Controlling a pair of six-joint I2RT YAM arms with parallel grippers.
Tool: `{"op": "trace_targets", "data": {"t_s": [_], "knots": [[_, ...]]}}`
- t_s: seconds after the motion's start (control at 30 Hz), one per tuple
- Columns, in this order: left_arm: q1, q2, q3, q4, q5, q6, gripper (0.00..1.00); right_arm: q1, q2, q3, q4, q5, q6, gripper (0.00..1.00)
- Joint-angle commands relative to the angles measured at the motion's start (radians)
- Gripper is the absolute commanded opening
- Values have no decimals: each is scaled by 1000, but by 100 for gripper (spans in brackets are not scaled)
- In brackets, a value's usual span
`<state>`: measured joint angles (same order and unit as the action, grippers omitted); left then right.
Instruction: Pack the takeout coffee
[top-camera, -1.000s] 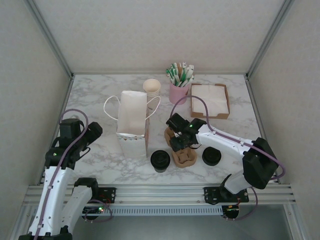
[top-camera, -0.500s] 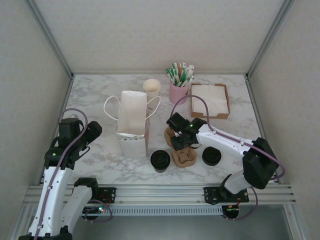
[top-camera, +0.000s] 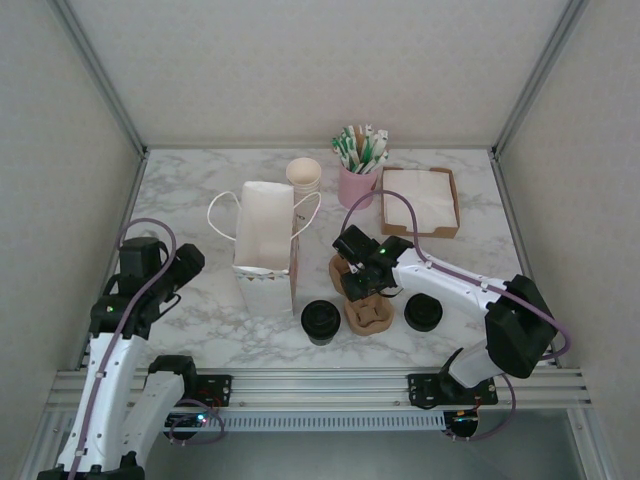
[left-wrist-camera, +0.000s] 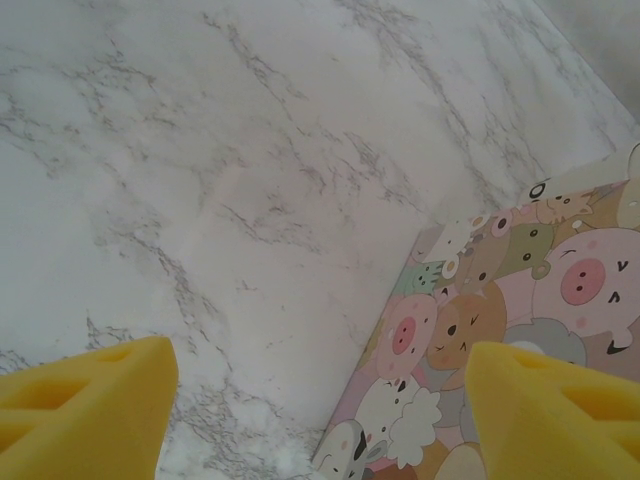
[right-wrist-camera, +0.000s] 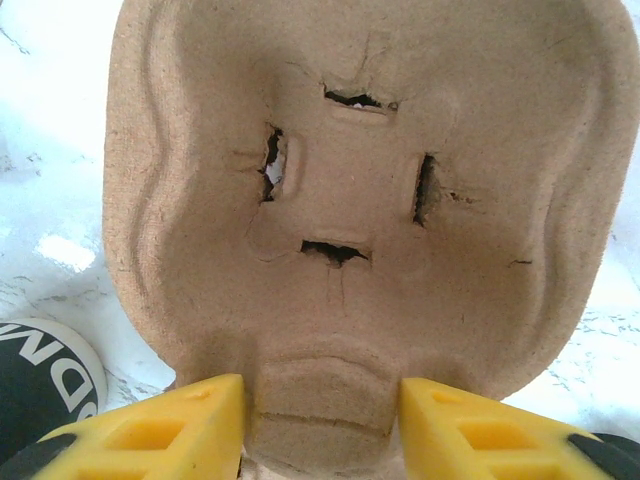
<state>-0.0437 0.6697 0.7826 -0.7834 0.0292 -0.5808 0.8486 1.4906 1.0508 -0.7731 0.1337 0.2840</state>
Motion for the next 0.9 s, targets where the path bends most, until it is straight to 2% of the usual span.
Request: {"op": "trace_targets", "data": {"t_s": [0.0, 0.17, 0.33, 0.87], "knots": [[6, -6, -16, 6, 6, -16, 76, -8, 13, -13, -1, 3, 18, 46], [6, -3, -23, 13, 3, -20, 75, -9, 20, -15, 11, -19, 22, 46], [7, 5, -35, 18, 2, -27, 75, -9, 19, -9, -1, -3, 21, 42], [0, 63, -150, 111, 67, -110, 70, -10, -114, 89, -115, 28, 66, 39]]}}
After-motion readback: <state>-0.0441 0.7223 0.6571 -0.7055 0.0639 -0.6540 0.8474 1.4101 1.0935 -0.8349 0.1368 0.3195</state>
